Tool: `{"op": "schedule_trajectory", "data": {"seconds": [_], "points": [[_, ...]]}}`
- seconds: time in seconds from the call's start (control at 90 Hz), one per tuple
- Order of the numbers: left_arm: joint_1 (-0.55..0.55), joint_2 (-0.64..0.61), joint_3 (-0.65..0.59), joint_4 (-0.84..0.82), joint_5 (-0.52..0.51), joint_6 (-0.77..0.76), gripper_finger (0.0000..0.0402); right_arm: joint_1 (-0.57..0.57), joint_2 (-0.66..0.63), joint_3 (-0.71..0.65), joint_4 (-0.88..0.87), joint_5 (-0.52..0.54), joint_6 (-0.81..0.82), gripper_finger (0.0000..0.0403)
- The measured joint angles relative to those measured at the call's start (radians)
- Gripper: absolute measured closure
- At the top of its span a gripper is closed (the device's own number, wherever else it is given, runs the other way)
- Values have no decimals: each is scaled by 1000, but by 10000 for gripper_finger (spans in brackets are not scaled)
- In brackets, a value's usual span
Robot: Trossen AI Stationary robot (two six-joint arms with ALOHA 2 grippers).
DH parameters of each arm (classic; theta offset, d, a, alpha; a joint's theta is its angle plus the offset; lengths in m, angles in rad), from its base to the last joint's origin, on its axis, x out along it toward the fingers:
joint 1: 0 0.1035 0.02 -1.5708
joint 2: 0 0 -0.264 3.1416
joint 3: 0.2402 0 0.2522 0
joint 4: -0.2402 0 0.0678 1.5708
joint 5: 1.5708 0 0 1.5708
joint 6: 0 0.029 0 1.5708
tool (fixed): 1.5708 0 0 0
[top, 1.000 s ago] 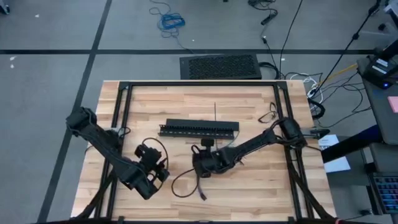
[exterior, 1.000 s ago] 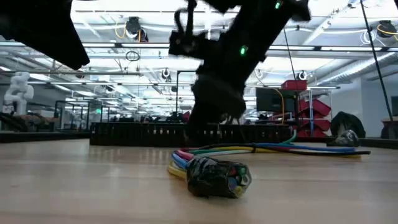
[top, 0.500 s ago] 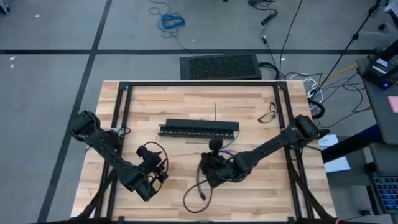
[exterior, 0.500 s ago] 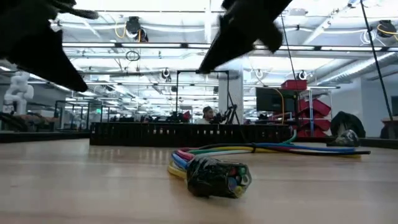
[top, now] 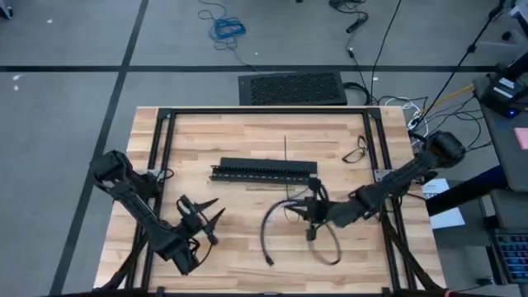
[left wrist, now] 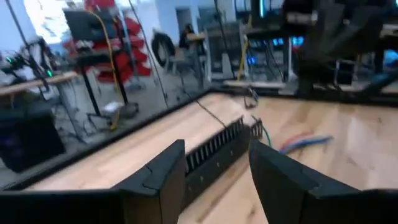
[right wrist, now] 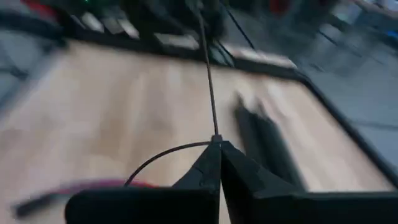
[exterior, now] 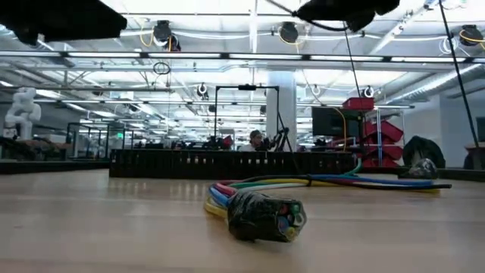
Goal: Ziptie cables
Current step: Wrap the black zip tie on the cables
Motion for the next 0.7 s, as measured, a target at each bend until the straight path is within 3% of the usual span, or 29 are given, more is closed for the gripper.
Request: {"op": "schedule_trajectory", "data": {"seconds": [0.2, 0.3, 0.444, 0.556, 0.7], "points": [[26, 58, -8, 151, -14, 51, 227, -33, 36, -142, 235, -59, 42, 403], [23, 68, -9, 214, -14, 63, 227, -46, 95, -149, 301, -78, 45, 403], [13, 64, 7, 310, -10, 197, 227, -69, 166, -148, 418, -112, 22, 403], [27, 58, 85, 392, 104, 488, 227, -84, 179, -148, 465, -135, 5, 403], [104, 57, 170, 617, 407, 993, 227, -86, 180, -147, 481, -163, -6, 403]]}}
